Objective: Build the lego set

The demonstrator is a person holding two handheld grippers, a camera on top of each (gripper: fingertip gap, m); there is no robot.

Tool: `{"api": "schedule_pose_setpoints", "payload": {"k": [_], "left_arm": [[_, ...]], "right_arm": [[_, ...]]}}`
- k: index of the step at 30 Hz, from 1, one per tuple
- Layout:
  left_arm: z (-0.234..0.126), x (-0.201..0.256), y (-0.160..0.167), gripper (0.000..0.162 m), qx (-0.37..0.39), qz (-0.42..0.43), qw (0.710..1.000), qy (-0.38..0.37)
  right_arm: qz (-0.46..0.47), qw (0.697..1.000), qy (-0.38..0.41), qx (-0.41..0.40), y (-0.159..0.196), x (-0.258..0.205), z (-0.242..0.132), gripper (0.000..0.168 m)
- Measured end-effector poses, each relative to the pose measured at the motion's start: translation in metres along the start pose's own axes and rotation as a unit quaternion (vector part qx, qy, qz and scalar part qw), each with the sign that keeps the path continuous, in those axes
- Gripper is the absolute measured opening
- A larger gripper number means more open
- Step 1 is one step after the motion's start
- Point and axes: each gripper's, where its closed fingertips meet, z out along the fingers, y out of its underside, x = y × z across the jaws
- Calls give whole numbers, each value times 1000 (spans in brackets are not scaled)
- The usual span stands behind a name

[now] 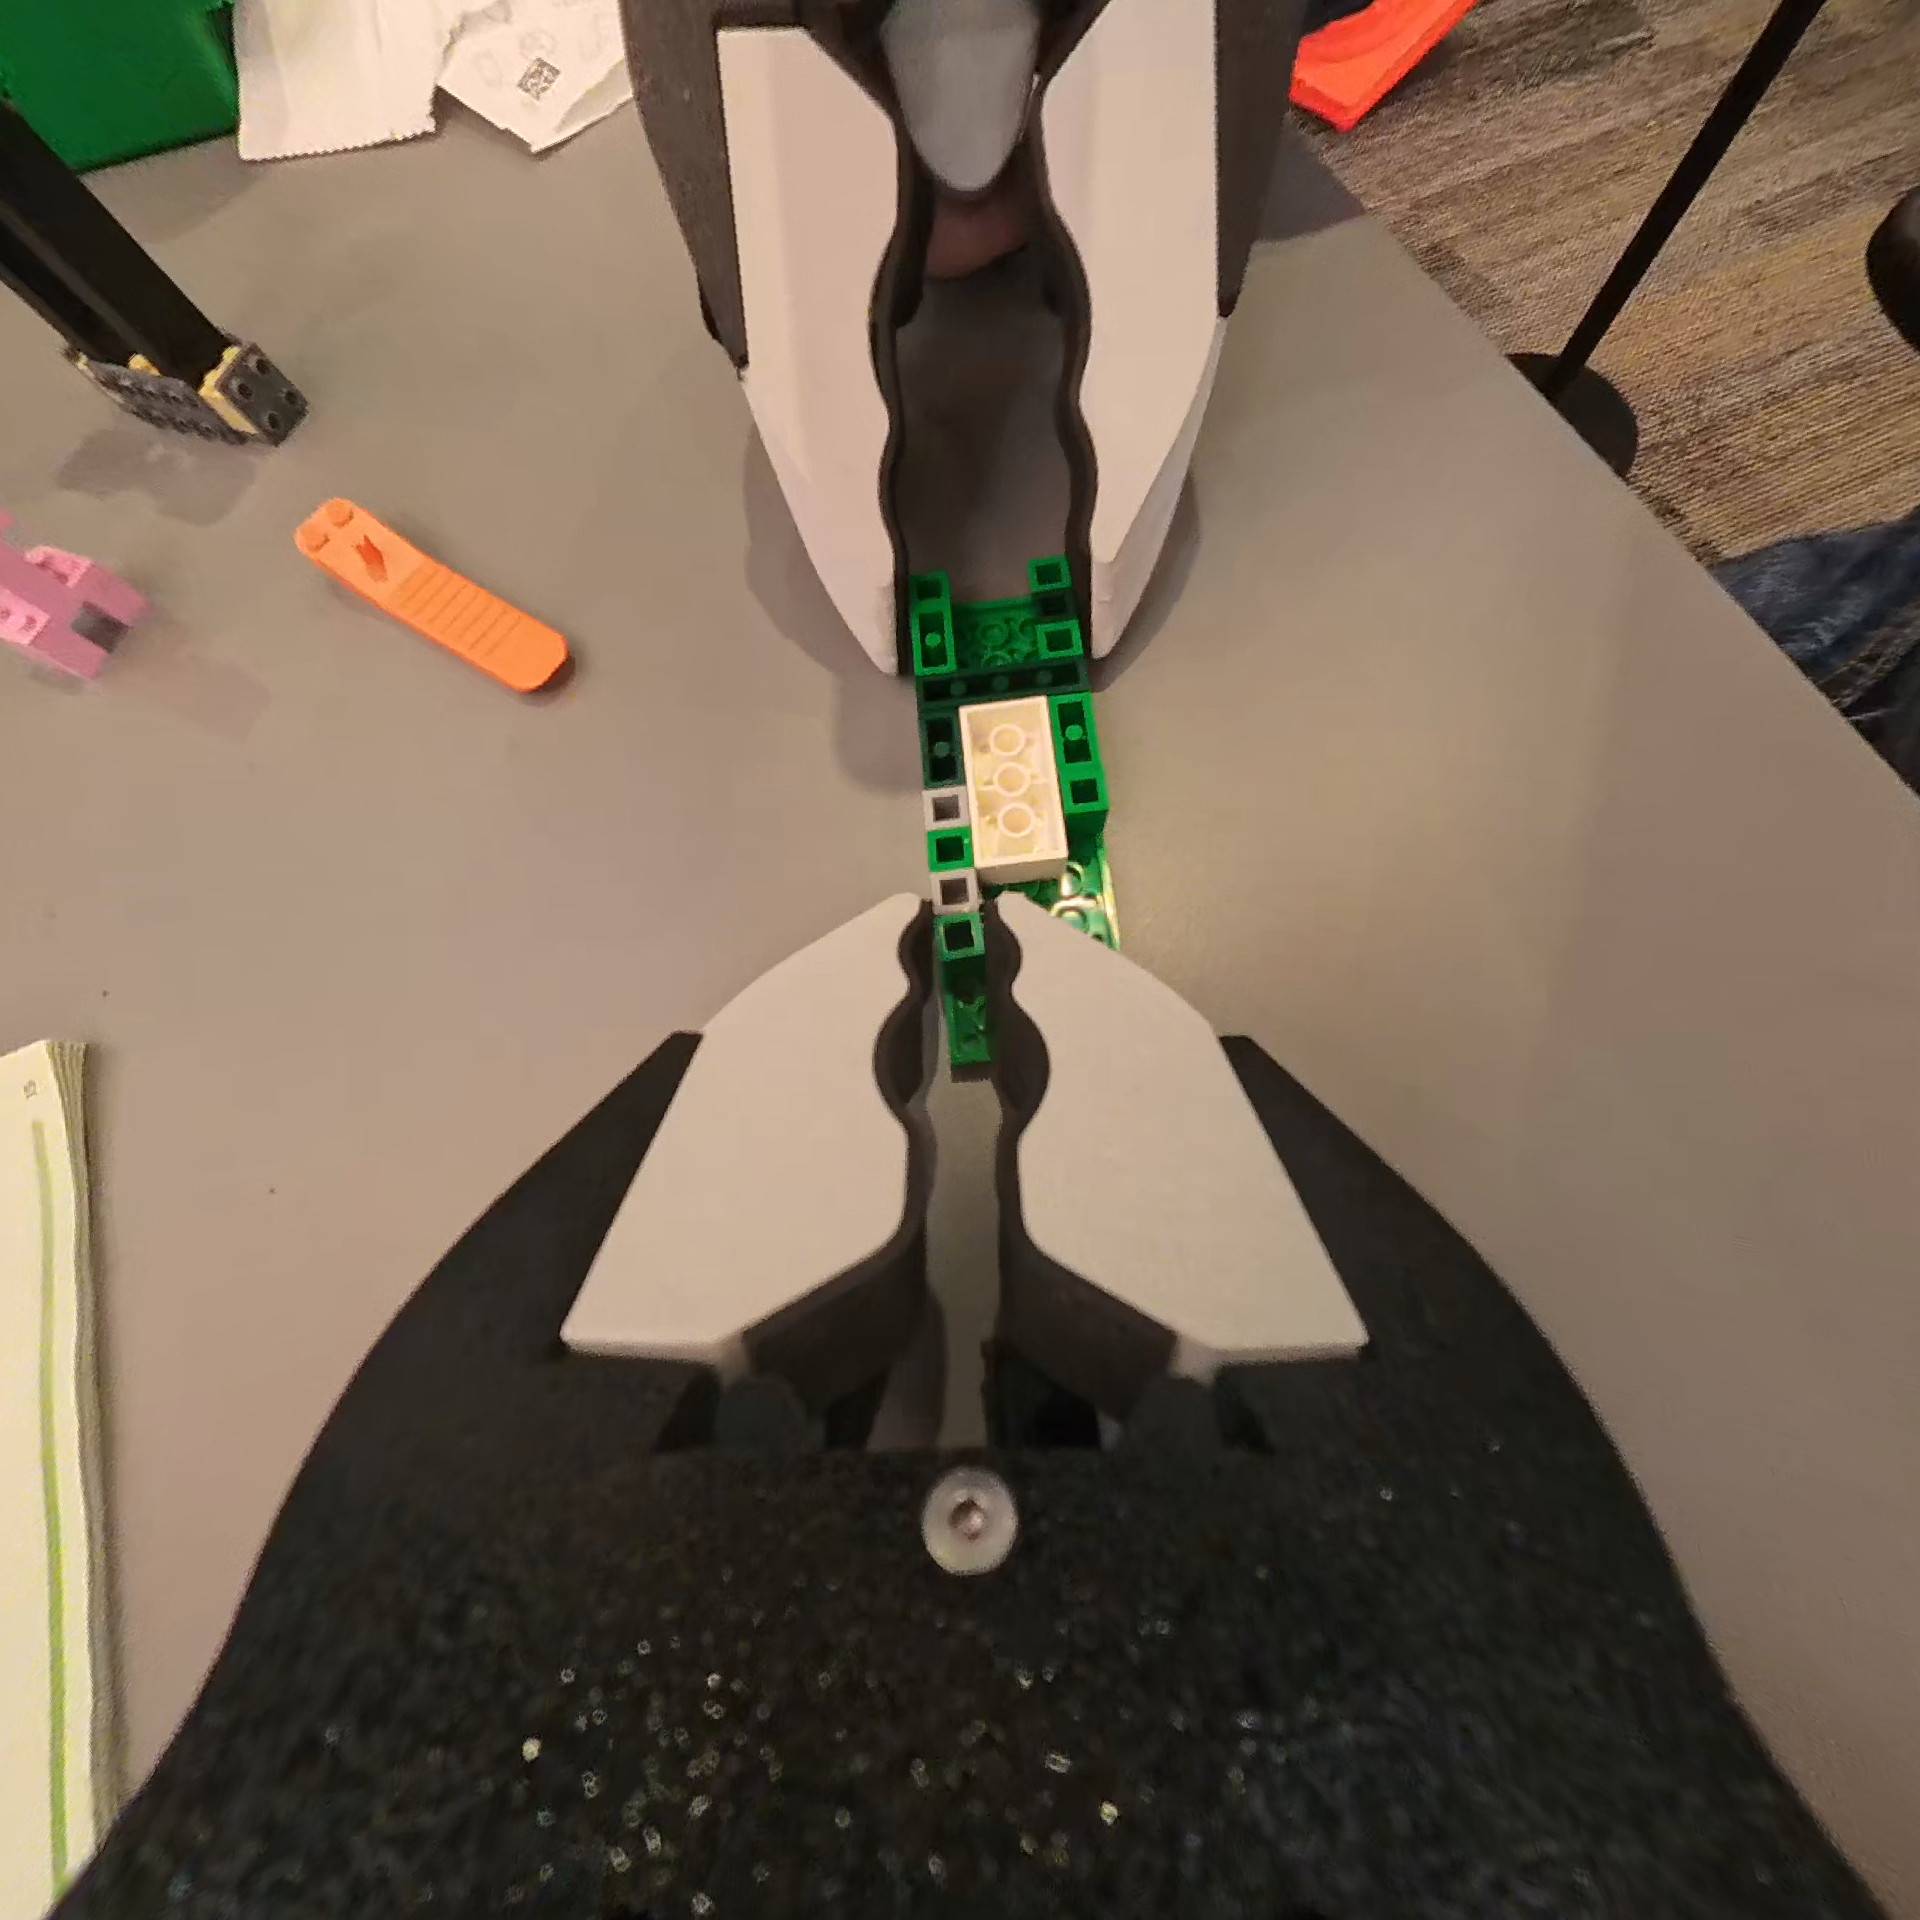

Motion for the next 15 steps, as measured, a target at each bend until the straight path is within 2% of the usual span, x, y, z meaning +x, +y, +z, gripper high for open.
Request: {"api": "schedule_pose_setpoints", "payload": {"k": [15], "left_arm": [[-4,4,3,9,7,-25,999,27]], "right_arm": [[-9,1000,-15,2,-2,-2,2,35]]}}
